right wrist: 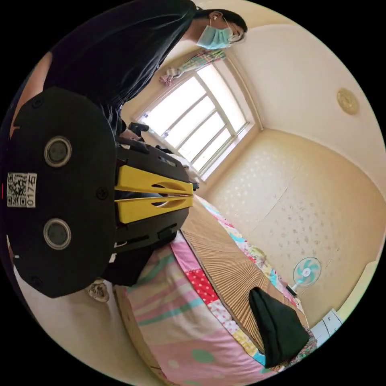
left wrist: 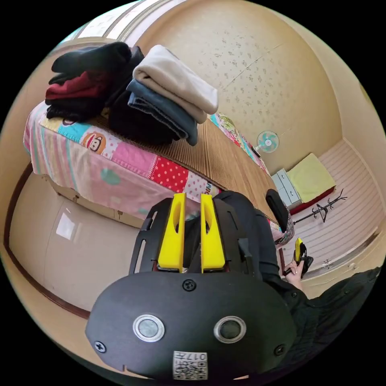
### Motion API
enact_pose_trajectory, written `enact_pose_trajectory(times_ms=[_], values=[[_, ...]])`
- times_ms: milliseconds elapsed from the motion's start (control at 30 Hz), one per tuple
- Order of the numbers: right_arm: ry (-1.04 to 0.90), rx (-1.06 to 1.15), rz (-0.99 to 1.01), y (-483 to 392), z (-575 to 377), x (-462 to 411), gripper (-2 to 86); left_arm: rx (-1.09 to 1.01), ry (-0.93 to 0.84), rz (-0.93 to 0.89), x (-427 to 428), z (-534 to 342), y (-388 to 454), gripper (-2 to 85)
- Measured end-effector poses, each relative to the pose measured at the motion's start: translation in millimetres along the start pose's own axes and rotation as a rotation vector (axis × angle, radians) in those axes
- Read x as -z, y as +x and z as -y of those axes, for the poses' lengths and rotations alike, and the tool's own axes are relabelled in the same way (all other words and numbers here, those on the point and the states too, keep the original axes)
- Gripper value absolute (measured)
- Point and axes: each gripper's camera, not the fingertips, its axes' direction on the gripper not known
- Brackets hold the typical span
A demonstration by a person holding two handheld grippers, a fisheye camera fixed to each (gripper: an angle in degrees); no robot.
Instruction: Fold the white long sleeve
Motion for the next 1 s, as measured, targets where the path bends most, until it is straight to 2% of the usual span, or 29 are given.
enact_pose_trajectory(times_ms=[100, 167, 267, 333, 433, 500, 567, 633, 700, 733, 800, 833, 867, 900, 933, 967, 1000], values=[[0.132, -0.009, 0.263, -7, 10, 15, 0.3, -0.126, 0.085, -0.021, 15, 49, 27, 6.7], [0.065, -0.048, 0.444, -7, 30, 4, 0.3, -0.186, 0.176, 0.012, 34, 93, 46, 8.6], [-0.076, -0.023, 0.449, -27, 49, -13, 0.3, -0.248, 0.243, 0.051, 40, 139, 67, 10.9], [-0.138, 0.015, 0.45, -42, 54, -21, 0.3, -0.225, 0.168, 0.085, 15, 165, 69, 10.9], [-0.218, 0.014, 0.472, -53, 53, -30, 0.3, -0.072, -0.168, 0.172, -80, 185, 40, 10.8], [-0.238, -0.029, 0.485, -52, 49, -30, 0.3, 0.02, -0.175, 0.202, -98, 175, 24, 7.6], [-0.203, -0.073, 0.53, -49, 46, -17, 0.4, 0.162, -0.166, 0.026, -97, 161, 5, 5.0], [-0.177, -0.092, 0.531, -45, 46, -2, 0.4, 0.173, -0.123, -0.115, -86, 149, 3, 2.7], [-0.181, -0.098, 0.508, -41, 49, 12, 0.4, 0.064, -0.071, -0.285, -67, 138, 21, 0.9], [-0.196, -0.092, 0.489, -38, 53, 19, 0.4, -0.047, -0.029, -0.36, -45, 130, 42, -0.1], [-0.228, -0.066, 0.45, -36, 62, 29, 0.4, -0.327, 0.022, -0.642, -3, 114, 87, -0.6], [-0.248, -0.042, 0.426, -36, 69, 34, 0.4, -0.517, 0.066, -1.005, 27, 96, 120, -0.8], [-0.266, -0.023, 0.409, -35, 77, 37, 0.4, -0.656, 0.091, -1.213, 54, 74, 154, -0.8], [-0.272, -0.015, 0.404, -35, 81, 38, 0.4, -0.725, 0.065, -1.231, 65, 62, 174, -0.8], [-0.278, -0.005, 0.398, -33, 88, 39, 0.4, -0.862, -0.032, -1.103, 82, 36, 213, -0.8], [-0.271, -0.007, 0.393, -29, 94, 39, 0.5, -0.955, -0.1, -0.848, 88, 8, 243, -0.7], [-0.262, -0.011, 0.393, -26, 97, 39, 0.5, -0.977, -0.115, -0.704, 87, -5, 253, -0.6]])
